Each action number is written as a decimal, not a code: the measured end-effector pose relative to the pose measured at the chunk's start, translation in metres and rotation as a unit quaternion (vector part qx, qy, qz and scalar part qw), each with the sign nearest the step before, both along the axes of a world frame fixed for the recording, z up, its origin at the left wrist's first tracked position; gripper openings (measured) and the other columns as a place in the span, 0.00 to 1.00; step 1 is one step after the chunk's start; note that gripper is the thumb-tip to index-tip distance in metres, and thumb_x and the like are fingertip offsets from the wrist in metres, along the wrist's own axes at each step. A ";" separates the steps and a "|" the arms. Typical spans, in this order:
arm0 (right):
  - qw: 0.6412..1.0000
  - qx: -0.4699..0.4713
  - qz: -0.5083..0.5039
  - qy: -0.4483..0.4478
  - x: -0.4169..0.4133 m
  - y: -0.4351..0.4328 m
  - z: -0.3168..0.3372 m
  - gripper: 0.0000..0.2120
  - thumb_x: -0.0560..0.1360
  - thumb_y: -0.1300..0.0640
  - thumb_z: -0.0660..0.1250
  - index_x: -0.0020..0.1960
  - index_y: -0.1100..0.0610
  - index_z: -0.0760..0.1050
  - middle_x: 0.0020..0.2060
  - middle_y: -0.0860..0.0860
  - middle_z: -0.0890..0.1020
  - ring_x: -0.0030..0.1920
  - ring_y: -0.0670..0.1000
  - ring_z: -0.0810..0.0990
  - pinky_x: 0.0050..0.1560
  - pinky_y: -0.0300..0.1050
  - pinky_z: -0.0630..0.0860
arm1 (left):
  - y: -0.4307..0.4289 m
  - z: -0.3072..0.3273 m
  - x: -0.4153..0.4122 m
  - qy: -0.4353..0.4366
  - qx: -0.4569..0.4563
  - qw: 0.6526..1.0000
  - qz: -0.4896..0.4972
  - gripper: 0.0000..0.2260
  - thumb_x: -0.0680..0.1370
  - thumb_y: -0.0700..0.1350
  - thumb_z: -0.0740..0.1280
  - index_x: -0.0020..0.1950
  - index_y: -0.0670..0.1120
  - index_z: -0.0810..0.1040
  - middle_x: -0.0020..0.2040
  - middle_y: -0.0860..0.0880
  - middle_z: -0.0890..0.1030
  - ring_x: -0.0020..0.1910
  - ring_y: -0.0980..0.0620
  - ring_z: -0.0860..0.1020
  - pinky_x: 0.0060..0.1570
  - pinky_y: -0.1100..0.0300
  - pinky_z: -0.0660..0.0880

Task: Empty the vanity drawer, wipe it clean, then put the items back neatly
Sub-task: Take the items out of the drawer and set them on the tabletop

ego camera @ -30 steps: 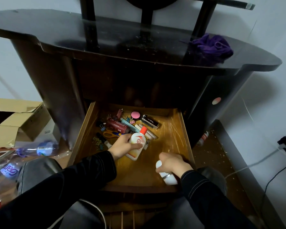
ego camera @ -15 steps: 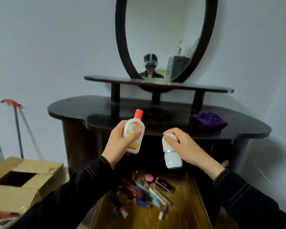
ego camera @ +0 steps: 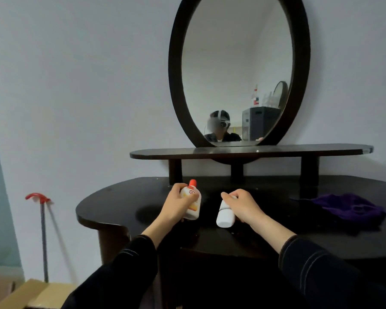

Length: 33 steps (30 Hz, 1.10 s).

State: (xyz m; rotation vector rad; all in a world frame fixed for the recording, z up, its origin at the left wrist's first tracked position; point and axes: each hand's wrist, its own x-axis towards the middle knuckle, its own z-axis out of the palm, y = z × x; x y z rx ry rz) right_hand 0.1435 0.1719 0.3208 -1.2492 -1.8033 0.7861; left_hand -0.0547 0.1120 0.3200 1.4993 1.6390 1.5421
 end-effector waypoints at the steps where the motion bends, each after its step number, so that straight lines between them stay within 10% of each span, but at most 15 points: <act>1: 1.000 0.008 -0.007 -0.012 -0.008 0.007 -0.001 0.17 0.80 0.45 0.63 0.42 0.57 0.70 0.37 0.56 0.75 0.36 0.60 0.76 0.39 0.50 0.74 | 0.007 -0.001 -0.003 0.013 -0.002 1.000 0.009 0.17 0.77 0.51 0.70 0.63 0.54 0.71 0.53 0.51 0.79 0.47 0.52 0.82 0.38 0.60 0.80; 8: 0.994 0.033 -0.042 -0.091 -0.026 0.023 -0.004 0.20 0.79 0.40 0.63 0.66 0.49 0.70 0.52 0.46 0.79 0.53 0.50 0.79 0.48 0.46 0.75 | 0.027 -0.009 -0.013 0.146 -0.038 0.986 0.071 0.13 0.78 0.58 0.65 0.61 0.59 0.69 0.50 0.57 0.78 0.48 0.54 0.80 0.54 0.49 0.80; 18: 0.990 0.028 0.121 -0.072 -0.011 -0.005 -0.007 0.16 0.61 0.46 0.66 0.49 0.41 0.75 0.52 0.38 0.72 0.50 0.42 0.76 0.46 0.42 0.73 | 0.021 -0.002 -0.007 0.209 -0.086 0.968 0.110 0.18 0.81 0.50 0.57 0.71 0.52 0.67 0.64 0.48 0.69 0.52 0.48 0.76 0.55 0.52 0.73; 24: 0.974 0.129 0.066 -0.176 -0.014 0.005 -0.014 0.14 0.74 0.46 0.67 0.59 0.41 0.73 0.56 0.43 0.73 0.51 0.48 0.78 0.45 0.45 0.76 | 0.034 -0.005 -0.010 0.331 -0.100 0.931 0.113 0.15 0.82 0.50 0.54 0.66 0.51 0.71 0.62 0.48 0.71 0.59 0.45 0.74 0.54 0.52 0.70; 33: 0.964 0.163 0.067 -0.197 -0.015 0.005 -0.014 0.21 0.73 0.47 0.68 0.65 0.38 0.71 0.55 0.41 0.72 0.53 0.47 0.78 0.41 0.43 0.72 | 0.034 -0.005 -0.009 0.273 -0.067 0.948 0.146 0.18 0.82 0.51 0.56 0.70 0.47 0.69 0.67 0.42 0.70 0.63 0.38 0.73 0.60 0.46 0.71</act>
